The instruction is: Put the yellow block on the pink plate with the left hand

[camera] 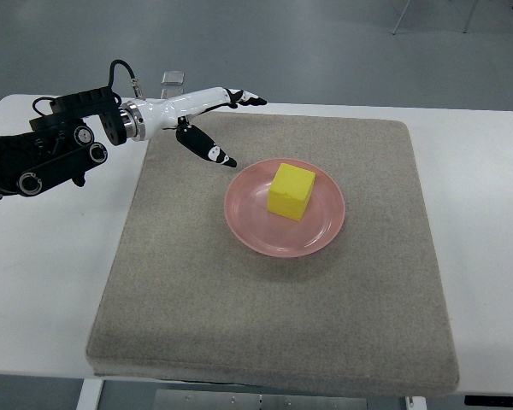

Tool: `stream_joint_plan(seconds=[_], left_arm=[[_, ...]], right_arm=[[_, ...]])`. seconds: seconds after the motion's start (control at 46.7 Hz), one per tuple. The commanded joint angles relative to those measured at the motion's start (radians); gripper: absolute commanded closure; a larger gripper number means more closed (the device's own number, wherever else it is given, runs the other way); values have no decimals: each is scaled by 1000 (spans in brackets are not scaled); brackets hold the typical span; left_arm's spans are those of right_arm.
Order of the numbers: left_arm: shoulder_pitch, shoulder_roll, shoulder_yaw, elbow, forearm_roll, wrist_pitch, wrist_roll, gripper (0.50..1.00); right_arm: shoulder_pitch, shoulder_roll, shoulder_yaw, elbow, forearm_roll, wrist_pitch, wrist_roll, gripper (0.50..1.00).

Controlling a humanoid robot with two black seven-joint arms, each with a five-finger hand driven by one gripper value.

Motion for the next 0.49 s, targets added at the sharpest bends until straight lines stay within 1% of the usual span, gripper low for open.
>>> stream_joint_plan(seconds=[0.0, 0.278, 0.471], left_arm=[[0, -8, -16, 79, -23, 1, -1, 538], [14, -50, -19, 238, -195, 2, 1, 538], [14, -130, -20, 388, -408, 4, 12, 538]], right_arm=[[-1, 0, 0, 0, 0, 0, 0, 576], [-1, 0, 0, 0, 0, 0, 0, 576], [-1, 0, 0, 0, 0, 0, 0, 576]])
